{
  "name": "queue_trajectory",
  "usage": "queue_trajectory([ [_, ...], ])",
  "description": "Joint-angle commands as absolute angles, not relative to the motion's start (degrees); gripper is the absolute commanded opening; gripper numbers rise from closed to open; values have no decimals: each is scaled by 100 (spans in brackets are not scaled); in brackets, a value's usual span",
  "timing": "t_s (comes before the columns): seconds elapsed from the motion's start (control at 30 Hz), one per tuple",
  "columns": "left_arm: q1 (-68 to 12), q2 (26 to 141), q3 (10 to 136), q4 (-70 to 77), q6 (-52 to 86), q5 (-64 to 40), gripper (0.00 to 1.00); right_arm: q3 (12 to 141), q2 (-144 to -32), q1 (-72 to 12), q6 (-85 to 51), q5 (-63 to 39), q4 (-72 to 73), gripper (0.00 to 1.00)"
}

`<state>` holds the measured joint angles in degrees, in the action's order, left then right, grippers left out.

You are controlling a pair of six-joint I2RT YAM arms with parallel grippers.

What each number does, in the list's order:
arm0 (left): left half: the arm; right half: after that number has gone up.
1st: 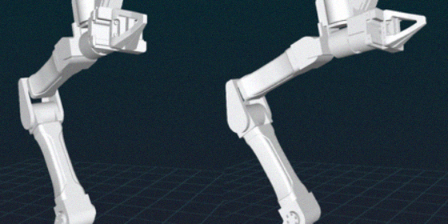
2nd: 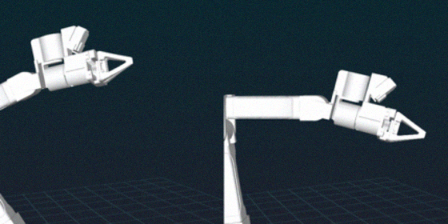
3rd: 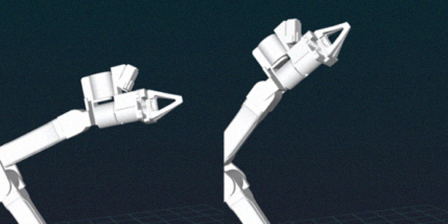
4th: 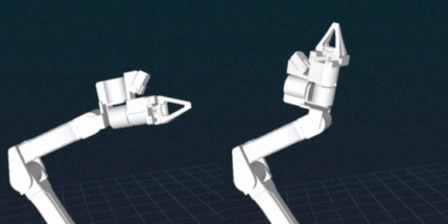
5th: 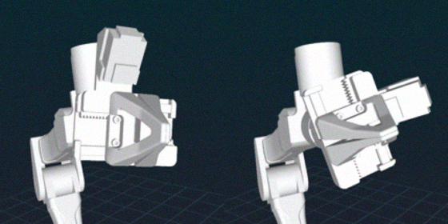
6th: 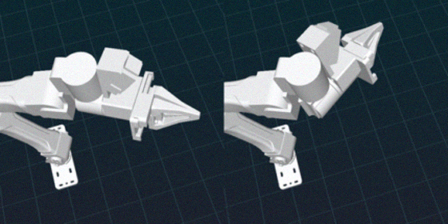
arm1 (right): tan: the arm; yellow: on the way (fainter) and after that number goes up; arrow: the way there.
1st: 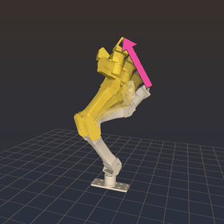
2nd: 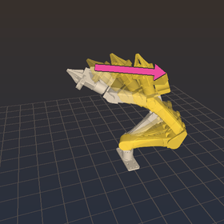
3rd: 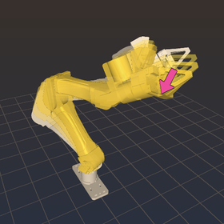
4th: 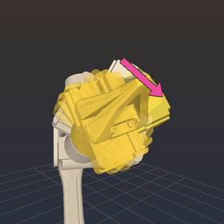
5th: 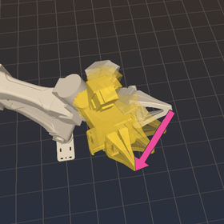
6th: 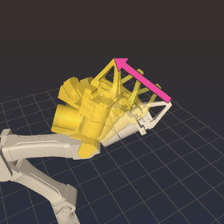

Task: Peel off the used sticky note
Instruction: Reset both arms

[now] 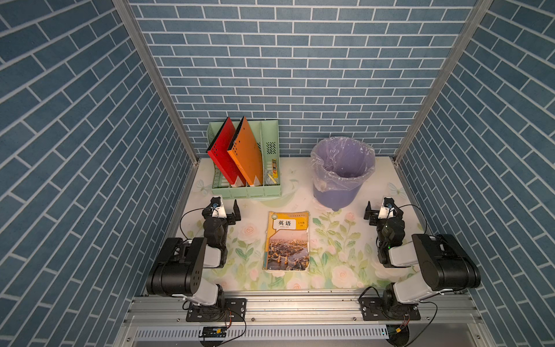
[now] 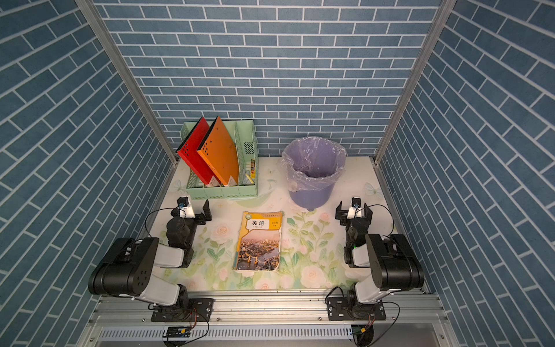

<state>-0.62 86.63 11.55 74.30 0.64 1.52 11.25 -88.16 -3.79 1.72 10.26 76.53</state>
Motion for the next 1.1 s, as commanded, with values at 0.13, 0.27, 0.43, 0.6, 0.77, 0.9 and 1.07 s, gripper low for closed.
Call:
queue_trajectory([
  [0.13, -88, 8678, 1176, 7428, 62, 185, 100, 1072, -8760, -351, 18, 1002, 7664, 99],
  [0.27, -87, 8678, 1184, 7423, 62, 185, 100, 1075, -8759, -351, 10, 1002, 7661, 99],
  [0.43, -88, 8683, 1182, 7418, 63, 185, 100, 1080, -8759, -352, 17, 1002, 7661, 99],
  [0.6, -88, 8673, 1154, 7489, 76, 229, 100, 1072, -8749, -352, 18, 1002, 7669, 99],
  [0.77, -88, 8620, 477, 8741, 141, 387, 100, 973, -8725, -362, 230, 455, 7807, 99],
  [0.9, -88, 8644, 315, 8946, 156, 454, 100, 1029, -8745, -358, 273, 351, 7757, 100],
  [1.07, -128, 8686, 1144, 7484, 6, 167, 100, 1192, -8763, -351, 229, 409, 7445, 99],
])
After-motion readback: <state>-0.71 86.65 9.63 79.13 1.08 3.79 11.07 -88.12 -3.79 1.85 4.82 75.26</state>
